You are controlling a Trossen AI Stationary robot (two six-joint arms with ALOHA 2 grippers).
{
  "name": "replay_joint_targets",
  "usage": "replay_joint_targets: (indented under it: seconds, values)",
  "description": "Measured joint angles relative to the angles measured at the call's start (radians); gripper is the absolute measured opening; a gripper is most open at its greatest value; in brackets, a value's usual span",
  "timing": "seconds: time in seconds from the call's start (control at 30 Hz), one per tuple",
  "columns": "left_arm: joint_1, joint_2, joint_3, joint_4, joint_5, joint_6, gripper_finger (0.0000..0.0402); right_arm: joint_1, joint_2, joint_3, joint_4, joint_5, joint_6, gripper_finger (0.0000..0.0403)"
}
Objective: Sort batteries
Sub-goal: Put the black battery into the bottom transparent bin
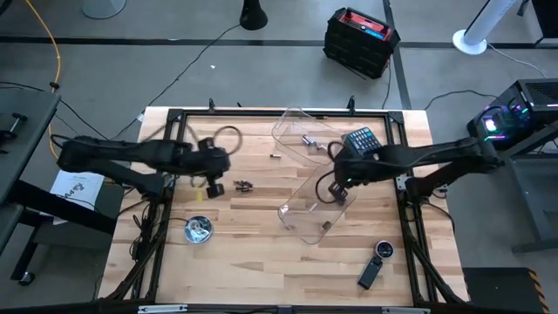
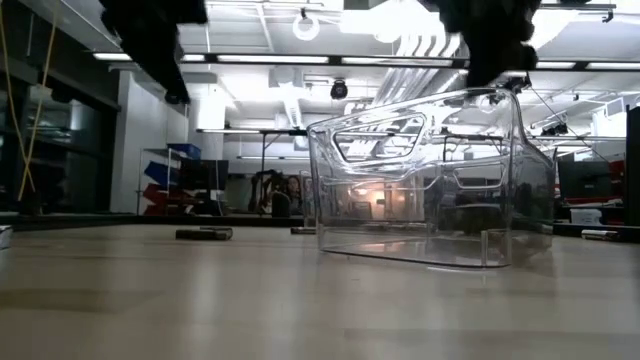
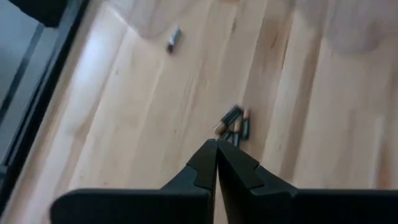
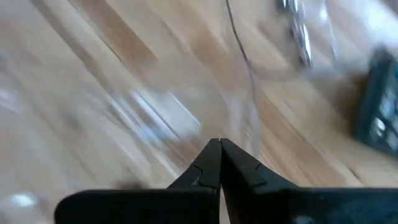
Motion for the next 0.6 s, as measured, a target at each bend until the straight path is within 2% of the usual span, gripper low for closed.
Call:
replay_joint_targets:
  seconds: [0.17,0.33,0.47,0.6]
  values:
    - [0.07,0.199,0.0,0.001,0.099,0.141,0.006,0.0,-0.08,0.01,0.17,0.037,0.0,0.0]
    - [0.114,0.382,-0.001,0.057,0.116,0.299,0.013,0.011,-0.106,0.01,0.231,0.041,0.002,0.0]
    - [0.145,0.448,-0.002,0.159,0.24,0.42,0.0164,0.029,-0.106,0.01,0.233,0.042,0.02,0.0]
    - [0.178,0.442,-0.05,0.249,0.289,0.507,0.0167,0.05,-0.106,0.01,0.233,0.052,0.028,0.0]
